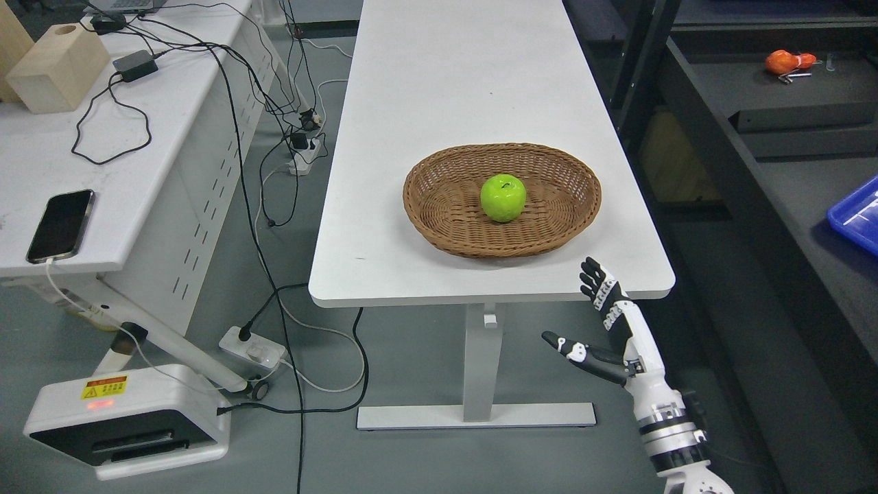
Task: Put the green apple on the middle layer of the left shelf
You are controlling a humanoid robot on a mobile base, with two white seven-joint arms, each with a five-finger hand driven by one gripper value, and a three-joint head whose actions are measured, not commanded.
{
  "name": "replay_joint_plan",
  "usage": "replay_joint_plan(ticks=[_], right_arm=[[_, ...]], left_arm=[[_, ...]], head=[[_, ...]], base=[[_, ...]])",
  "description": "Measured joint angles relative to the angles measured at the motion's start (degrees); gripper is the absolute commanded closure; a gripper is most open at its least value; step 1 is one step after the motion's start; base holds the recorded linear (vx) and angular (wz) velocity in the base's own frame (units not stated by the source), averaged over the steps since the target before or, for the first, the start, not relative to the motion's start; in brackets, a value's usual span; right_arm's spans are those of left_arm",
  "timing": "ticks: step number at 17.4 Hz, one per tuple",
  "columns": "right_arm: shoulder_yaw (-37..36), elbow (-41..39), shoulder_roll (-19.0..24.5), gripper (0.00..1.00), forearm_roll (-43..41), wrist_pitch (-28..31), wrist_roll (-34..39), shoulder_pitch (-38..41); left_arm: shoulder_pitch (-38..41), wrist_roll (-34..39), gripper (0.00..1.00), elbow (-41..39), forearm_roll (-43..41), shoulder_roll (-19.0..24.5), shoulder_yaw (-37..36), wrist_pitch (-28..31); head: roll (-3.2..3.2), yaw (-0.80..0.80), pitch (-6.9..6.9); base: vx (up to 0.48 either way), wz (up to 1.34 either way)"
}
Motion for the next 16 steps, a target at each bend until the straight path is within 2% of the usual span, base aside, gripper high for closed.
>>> replay_joint_plan(ticks=[5,8,13,16], right_arm=[[-0.2,0.0,0.0,0.00,0.0,0.0,0.0,0.0],[-0.3,0.0,-0.8,0.00,0.0,-2.5,0.4,-1.7],[2.8,0.0,-7.3,0.00,5.9,-4.4,0.8,-11.9],[7.0,0.1,-10.8,0.00,12.7,-0.4,0.9,-19.5]], left_arm=[[0.0,0.0,0.00,0.0,0.0,0.0,0.0,0.0],[0.0,0.0,0.00,0.0,0.0,0.0,0.0,0.0],[0.0,0.0,0.00,0.0,0.0,0.0,0.0,0.0],[0.0,0.0,0.00,0.0,0.0,0.0,0.0,0.0]], head=[[0.00,0.00,0.00],[0.00,0.00,0.00],[0.00,0.00,0.00],[0.00,0.00,0.00]], base=[[0.003,-0.02],[0.000,0.00],[0.036,-0.11],[0.093,-0.21]])
